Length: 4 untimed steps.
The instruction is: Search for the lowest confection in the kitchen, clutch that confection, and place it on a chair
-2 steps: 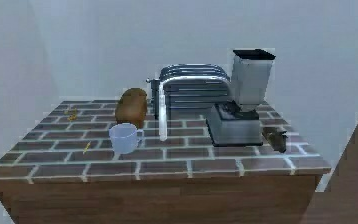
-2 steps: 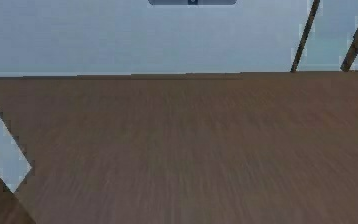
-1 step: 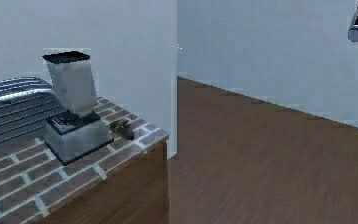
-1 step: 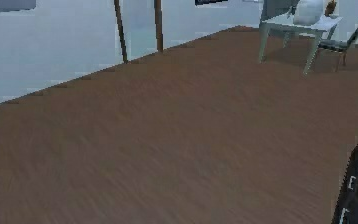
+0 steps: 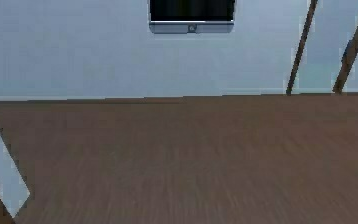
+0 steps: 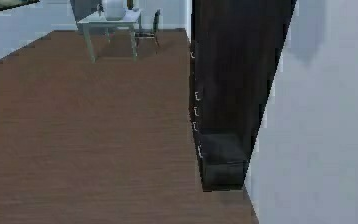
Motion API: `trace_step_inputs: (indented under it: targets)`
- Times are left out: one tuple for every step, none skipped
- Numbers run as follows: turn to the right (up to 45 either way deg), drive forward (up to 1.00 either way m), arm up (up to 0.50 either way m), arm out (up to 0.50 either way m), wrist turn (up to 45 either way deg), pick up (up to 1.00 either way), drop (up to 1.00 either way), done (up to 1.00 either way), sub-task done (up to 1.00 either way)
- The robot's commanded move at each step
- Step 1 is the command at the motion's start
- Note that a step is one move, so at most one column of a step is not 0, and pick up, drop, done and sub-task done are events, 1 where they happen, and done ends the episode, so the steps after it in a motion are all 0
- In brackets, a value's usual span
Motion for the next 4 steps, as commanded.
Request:
trace_step_inputs:
  targets:
    - [45.0, 0.0, 0.0, 0.0, 0.0, 0.0, 0.0, 0.0, 0.0]
    - [21.0, 0.0, 0.0, 0.0, 0.0, 0.0, 0.0, 0.0, 0.0]
    - [0.0, 0.85, 0.0, 0.0, 0.0, 0.0, 0.0, 0.0, 0.0]
    - [15.0, 0.0, 0.0, 0.0, 0.0, 0.0, 0.0, 0.0, 0.0]
